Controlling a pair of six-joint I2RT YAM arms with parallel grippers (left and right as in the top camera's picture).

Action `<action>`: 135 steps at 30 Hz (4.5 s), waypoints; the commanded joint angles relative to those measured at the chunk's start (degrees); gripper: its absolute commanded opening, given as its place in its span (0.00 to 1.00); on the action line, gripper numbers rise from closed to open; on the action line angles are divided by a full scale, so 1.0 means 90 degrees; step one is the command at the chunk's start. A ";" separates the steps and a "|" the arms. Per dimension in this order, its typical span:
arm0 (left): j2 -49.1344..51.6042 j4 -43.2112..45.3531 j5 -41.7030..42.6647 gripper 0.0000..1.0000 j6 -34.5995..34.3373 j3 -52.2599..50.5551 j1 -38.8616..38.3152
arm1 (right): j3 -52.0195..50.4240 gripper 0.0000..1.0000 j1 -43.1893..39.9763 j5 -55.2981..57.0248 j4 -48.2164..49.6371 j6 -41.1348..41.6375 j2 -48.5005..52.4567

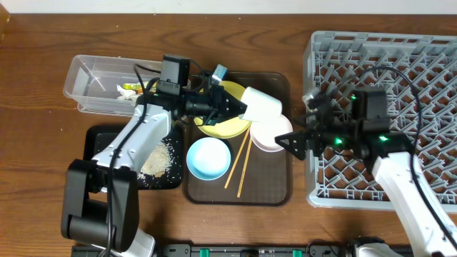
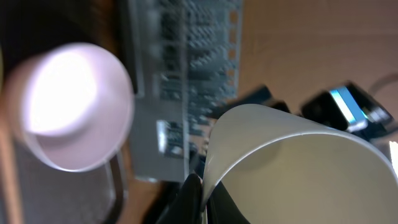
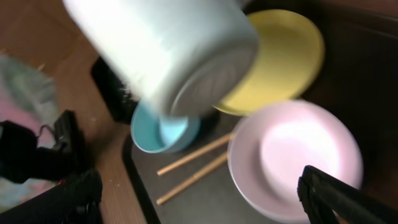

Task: Sort waste into correct bins and load items into the dishwasher rack
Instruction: 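Grasp the white cup with the left gripper and lift it, then hand the white cup from the left gripper to the right gripper, then place the white cup into the dishwasher rack with the right gripper, then reach the right gripper to the pink bowl and grasp its rim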

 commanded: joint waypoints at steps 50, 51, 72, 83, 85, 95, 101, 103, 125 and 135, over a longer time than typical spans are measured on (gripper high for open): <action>-0.0950 -0.1192 -0.3371 0.57 0.1617 0.0063 0.0296 | 0.1032 0.20 -0.1037 0.3218 -0.0976 0.1013 -0.0945; -0.1132 -0.1440 -0.3721 0.57 0.1770 0.0063 0.0296 | 0.1168 0.20 -0.1166 0.3504 -0.1294 0.1015 -0.1027; -0.2497 -0.3116 -0.6591 0.57 0.2004 0.0063 0.0296 | 0.1909 0.01 -0.3541 0.6161 -0.4515 0.2152 -0.0342; -0.2497 -0.3138 -0.6591 0.57 0.2004 0.0063 0.0296 | 0.1909 0.18 -0.3645 0.6239 -0.4609 0.2178 0.0816; -0.2497 -0.3145 -0.6589 0.57 0.2004 0.0063 0.0296 | 0.1909 0.60 -0.3645 0.6125 -0.4592 0.2178 0.0952; -0.2497 -0.3524 -0.6720 0.58 0.2004 0.0063 0.0296 | 0.2096 0.93 -0.3643 0.5251 -0.4498 0.2176 0.0862; -0.2494 -0.4068 -0.7111 0.59 0.2004 0.0063 0.0296 | 0.2693 0.89 -0.3359 0.4216 -0.4046 0.1858 0.0335; -0.2494 -0.4204 -0.7111 0.59 0.2004 0.0063 0.0296 | 0.2759 0.86 -0.3065 0.3730 -0.3670 0.1639 0.0134; -0.2484 -0.4352 -0.7111 0.61 0.2001 0.0024 0.0296 | 0.2752 0.64 0.1566 0.5110 -0.2033 0.1059 0.1974; -0.2482 -0.4352 -0.7111 0.61 0.2004 0.0024 0.0296 | 0.2752 0.47 0.1630 0.5224 -0.1651 0.1292 0.3249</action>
